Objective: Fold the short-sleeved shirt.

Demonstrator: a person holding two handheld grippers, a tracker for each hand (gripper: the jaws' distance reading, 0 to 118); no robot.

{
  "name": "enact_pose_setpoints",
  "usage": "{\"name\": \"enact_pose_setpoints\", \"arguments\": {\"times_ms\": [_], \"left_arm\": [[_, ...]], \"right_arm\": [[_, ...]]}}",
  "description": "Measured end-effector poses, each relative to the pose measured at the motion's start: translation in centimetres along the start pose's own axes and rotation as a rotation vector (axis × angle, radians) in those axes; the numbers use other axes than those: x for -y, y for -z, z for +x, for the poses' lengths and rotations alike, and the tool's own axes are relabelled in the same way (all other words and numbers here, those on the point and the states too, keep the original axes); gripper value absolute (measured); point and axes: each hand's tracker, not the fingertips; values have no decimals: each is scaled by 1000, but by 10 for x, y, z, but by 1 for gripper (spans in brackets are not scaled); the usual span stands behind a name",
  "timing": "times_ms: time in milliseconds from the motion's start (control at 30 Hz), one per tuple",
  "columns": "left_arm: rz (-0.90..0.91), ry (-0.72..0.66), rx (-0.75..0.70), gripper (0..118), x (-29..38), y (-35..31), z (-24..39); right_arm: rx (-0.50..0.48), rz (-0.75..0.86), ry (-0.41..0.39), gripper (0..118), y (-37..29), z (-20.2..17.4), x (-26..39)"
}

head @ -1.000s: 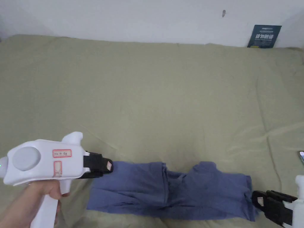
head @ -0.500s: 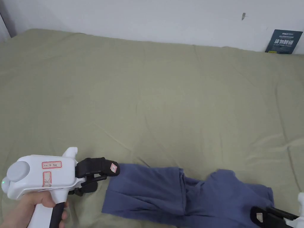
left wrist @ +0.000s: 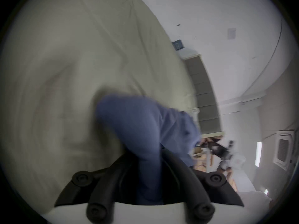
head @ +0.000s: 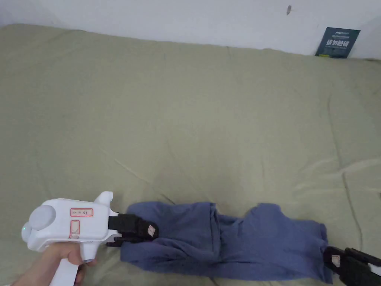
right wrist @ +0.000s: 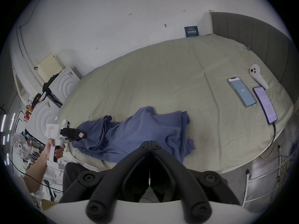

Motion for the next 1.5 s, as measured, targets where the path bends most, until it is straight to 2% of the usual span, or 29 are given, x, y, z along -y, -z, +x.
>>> {"name": "enact_pose_setpoints", "arguments": {"times_ms": [133,200,267,300,433,467,567,600,700,867,1033,1167,1333,1433,1467,1500], "left_arm": [[29,19,-45,10,-2,-16,12],[85,34,-148,10,-1,-29,17],[94,36,-147,10,7,-49,25],[129,94,-257,10,7,-66,25],[185,143,-389,10,9,-125,32],[145,9,-248,10,18,-129,41],[163,18,-295,10,12,-151,49],[170,73,-358,10,10,-154,55],[152,109,-416,10,17,-138,92],[94,249,-509,10,7,-111,139],[27,392,-607,10,10,-74,185],[-30,436,-632,10,14,-34,213],[-122,540,-769,10,27,33,239],[-142,550,-785,11,31,76,242],[-152,550,-791,13,32,89,240],[-143,542,-783,30,34,101,240]], "right_arm": [[25,34,-16,0,-13,3,-4],[29,55,-6,0,-19,6,-7],[30,72,-2,0,-23,9,-8],[37,81,-6,0,-25,10,-9],[90,116,-43,0,-29,15,-11],[94,136,-52,0,-30,16,-12],[127,171,-80,0,-34,15,-14],[142,174,-91,0,-34,14,-15],[195,184,-140,0,-37,8,-16],[179,166,-162,0,-38,3,-9],[175,163,-140,0,-44,10,-1],[186,161,-120,0,-47,20,3],[176,161,-76,0,-48,28,9],[157,152,-67,0,-47,29,12],[153,148,-69,0,-46,30,13],[152,144,-67,0,-46,30,13]]}}
